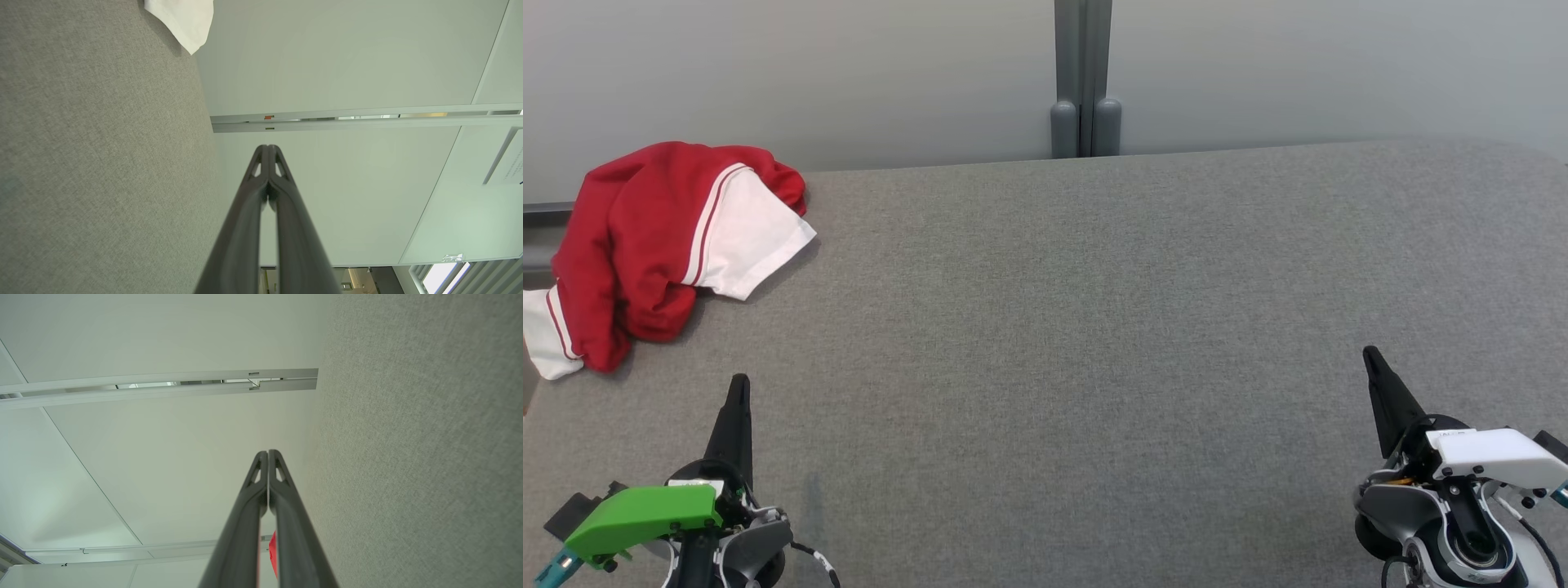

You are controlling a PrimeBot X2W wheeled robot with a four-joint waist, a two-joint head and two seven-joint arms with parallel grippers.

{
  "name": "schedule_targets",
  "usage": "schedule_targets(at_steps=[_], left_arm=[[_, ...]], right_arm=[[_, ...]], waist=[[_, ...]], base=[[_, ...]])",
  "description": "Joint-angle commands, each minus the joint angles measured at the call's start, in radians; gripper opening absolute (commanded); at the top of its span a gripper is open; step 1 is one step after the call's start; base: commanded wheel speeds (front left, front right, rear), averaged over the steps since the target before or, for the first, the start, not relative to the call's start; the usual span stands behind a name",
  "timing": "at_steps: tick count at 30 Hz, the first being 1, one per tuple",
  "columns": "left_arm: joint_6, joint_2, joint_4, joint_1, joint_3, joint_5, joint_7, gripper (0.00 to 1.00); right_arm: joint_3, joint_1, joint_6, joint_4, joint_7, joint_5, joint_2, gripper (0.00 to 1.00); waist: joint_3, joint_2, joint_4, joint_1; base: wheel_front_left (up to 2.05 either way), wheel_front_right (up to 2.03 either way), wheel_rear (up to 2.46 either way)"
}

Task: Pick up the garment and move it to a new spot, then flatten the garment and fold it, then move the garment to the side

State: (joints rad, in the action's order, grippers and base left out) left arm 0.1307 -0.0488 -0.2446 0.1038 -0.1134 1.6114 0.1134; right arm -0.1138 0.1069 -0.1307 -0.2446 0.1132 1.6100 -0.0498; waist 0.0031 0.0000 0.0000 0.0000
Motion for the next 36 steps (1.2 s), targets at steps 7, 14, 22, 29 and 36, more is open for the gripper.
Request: schedule_targets(at_steps=[7,14,22,29,36], left_arm=[[0.003,-0.009,0.001,0.015,-0.001,-0.003,0.001,0.00],[0.003,-0.009,0.001,0.015,-0.001,-0.003,0.001,0.00],[0.000,0.000,0.000,0.000,0.000,0.000,0.000,1.00],[0.000,0.007,-0.018,-0.023,0.027,-0.014,-0.023,1.00],[-0.002,0.006,0.003,-0.034,0.052,-0.077,-0.057,1.00]], right_arm=[[0.001,0.007,0.000,-0.001,0.001,0.004,-0.002,0.00],[0.000,0.007,0.000,-0.001,0.001,0.004,-0.002,0.00],[0.000,0.000,0.000,0.000,0.000,0.000,0.000,1.00],[0.013,-0.028,0.000,-0.019,-0.022,-0.010,0.006,1.00],[0.010,-0.042,0.000,-0.013,-0.057,-0.058,0.005,1.00]], waist=[[0.000,0.0000,0.000,0.0000],[0.000,0.0000,0.000,0.0000],[0.000,0.0000,0.000,0.0000],[-0.001,0.0000,0.000,0.0000],[-0.003,0.0000,0.001,0.0000]], base=[[0.00,0.00,0.00],[0.00,0.00,0.00],[0.00,0.00,0.00],[0.00,0.00,0.00],[0.00,0.00,0.00]])
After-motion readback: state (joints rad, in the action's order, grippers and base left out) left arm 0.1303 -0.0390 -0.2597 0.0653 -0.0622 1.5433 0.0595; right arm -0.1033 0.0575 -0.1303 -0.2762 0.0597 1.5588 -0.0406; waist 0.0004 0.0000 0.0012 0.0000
